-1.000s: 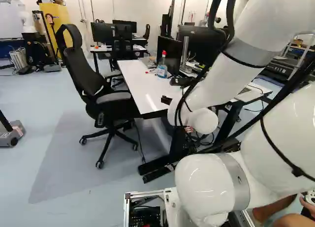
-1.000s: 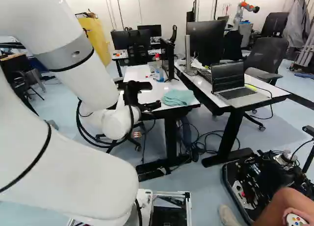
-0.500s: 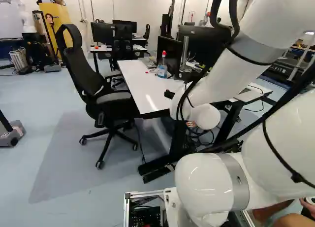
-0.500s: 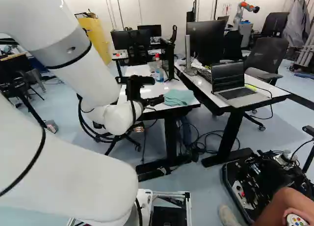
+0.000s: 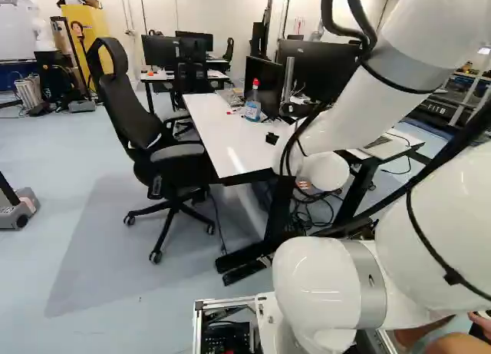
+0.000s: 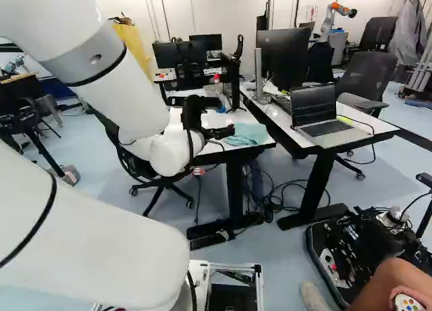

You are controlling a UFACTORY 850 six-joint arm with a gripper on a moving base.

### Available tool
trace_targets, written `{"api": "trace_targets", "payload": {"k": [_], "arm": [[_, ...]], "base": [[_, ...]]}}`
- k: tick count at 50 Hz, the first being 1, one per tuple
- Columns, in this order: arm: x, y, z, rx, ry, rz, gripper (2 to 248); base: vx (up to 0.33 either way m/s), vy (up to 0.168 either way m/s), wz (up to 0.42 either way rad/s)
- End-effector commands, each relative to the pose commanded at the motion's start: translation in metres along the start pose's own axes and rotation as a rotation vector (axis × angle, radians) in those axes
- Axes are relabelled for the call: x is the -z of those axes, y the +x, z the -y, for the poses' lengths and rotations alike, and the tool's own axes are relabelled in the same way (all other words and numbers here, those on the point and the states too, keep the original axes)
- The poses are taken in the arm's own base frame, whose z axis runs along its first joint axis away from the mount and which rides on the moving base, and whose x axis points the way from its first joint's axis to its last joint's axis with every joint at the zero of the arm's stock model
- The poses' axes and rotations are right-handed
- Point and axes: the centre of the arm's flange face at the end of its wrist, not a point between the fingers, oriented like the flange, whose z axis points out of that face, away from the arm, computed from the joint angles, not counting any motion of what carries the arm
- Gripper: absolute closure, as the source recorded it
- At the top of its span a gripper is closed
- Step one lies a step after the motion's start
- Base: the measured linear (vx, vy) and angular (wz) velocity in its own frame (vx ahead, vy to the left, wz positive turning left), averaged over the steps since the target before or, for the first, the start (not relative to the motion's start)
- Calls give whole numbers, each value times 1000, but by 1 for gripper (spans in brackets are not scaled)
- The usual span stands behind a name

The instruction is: Clean the table with the green towel

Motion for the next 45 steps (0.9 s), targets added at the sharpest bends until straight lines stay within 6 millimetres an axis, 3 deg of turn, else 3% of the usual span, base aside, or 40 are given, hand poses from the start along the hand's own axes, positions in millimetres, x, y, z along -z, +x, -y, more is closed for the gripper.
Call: {"api": "trace_targets", "payload": {"k": [16,45], "arm": [[-10,19,-18,-13,-54,-20,3],[-48,29,-45,-32,-117,31,3]], "base": [[0,0,0],[0,0,0]]}}
